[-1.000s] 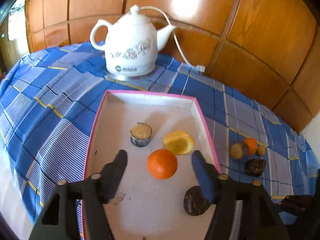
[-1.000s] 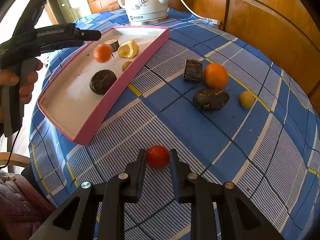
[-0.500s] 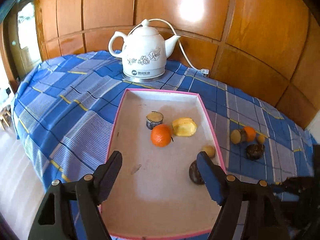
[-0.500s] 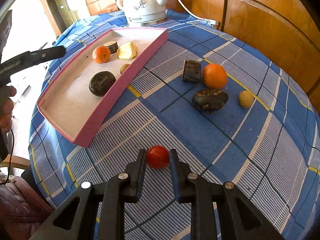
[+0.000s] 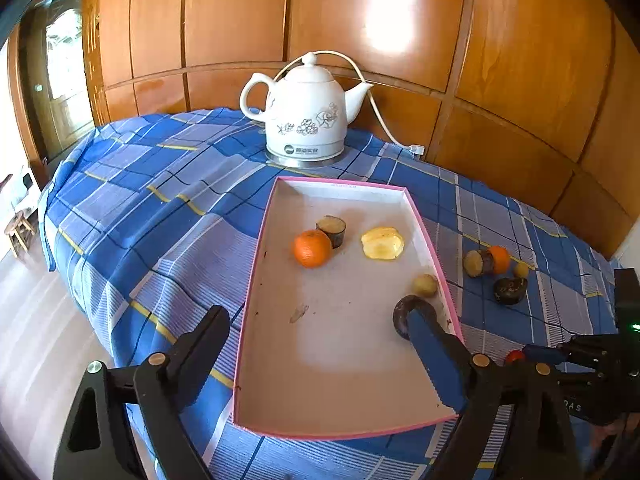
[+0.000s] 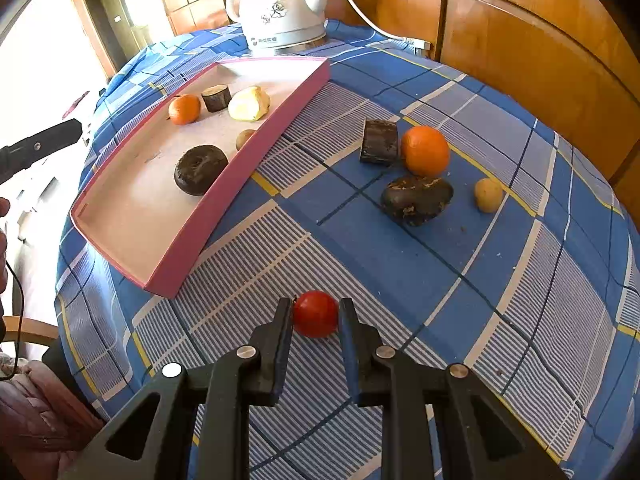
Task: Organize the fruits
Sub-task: 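Carry the red tomato into the tray and open the right gripper, then withdraw the right gripper from the tray while the left moves toward the produce pile, then grasp the dark brown lumpy tuber with the left gripper, then hold the lumpy tuber in the left while the right grasps the small tan potato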
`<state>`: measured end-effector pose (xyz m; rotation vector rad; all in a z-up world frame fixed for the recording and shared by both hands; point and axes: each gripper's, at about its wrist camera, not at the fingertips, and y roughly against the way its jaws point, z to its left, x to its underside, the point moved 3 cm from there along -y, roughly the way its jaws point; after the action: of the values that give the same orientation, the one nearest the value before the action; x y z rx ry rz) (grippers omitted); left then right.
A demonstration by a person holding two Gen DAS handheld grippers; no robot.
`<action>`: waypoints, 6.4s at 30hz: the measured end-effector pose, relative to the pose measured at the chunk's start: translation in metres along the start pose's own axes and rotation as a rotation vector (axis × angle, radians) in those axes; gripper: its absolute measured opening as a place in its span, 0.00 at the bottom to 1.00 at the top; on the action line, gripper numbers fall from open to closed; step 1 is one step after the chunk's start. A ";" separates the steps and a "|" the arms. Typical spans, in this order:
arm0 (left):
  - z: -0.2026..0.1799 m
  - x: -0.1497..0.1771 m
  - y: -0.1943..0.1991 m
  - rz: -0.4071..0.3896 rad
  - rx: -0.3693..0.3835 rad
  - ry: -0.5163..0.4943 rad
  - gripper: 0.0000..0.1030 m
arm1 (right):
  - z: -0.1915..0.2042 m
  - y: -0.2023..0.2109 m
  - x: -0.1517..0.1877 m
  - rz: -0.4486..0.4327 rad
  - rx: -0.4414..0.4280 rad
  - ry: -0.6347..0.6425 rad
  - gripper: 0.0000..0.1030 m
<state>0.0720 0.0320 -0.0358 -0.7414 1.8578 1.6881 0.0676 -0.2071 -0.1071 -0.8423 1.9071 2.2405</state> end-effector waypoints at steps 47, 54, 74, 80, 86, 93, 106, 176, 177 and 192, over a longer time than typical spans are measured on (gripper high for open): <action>0.038 0.017 0.004 -0.017 -0.036 0.024 0.96 | 0.101 -0.012 -0.051 -0.054 -0.063 0.089 0.31; 0.028 0.017 0.007 -0.021 -0.030 -0.001 0.97 | 0.088 0.006 -0.049 -0.098 -0.065 0.044 0.31; 0.006 0.025 0.008 -0.001 -0.005 -0.057 0.98 | 0.014 0.043 -0.035 -0.131 0.047 -0.063 0.33; 0.006 0.027 0.001 0.037 0.045 -0.025 0.98 | -0.041 0.058 -0.027 -0.136 0.143 -0.128 0.33; -0.003 0.029 -0.001 0.060 0.085 -0.043 0.95 | -0.106 0.057 -0.012 -0.125 0.232 -0.266 0.34; -0.029 0.017 0.001 0.053 0.143 -0.119 0.85 | -0.156 0.049 0.012 -0.085 0.265 -0.487 0.34; -0.114 0.006 -0.019 0.158 0.306 -0.250 0.51 | -0.160 0.056 0.010 -0.114 0.232 -0.545 0.34; -0.227 0.081 -0.097 0.002 0.354 -0.471 0.43 | -0.119 0.025 -0.031 -0.064 0.104 -0.337 0.34; -0.227 0.081 -0.097 0.002 0.356 -0.469 0.43 | -0.119 0.021 -0.036 -0.060 0.103 -0.323 0.34; -0.226 0.081 -0.098 0.001 0.374 -0.460 0.43 | -0.119 -0.042 -0.077 0.052 0.202 -0.162 0.24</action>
<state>0.0796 -0.2043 -0.1418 -0.1788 1.7579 1.3124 0.1917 -0.2865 -0.1183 -0.5720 2.0546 2.0283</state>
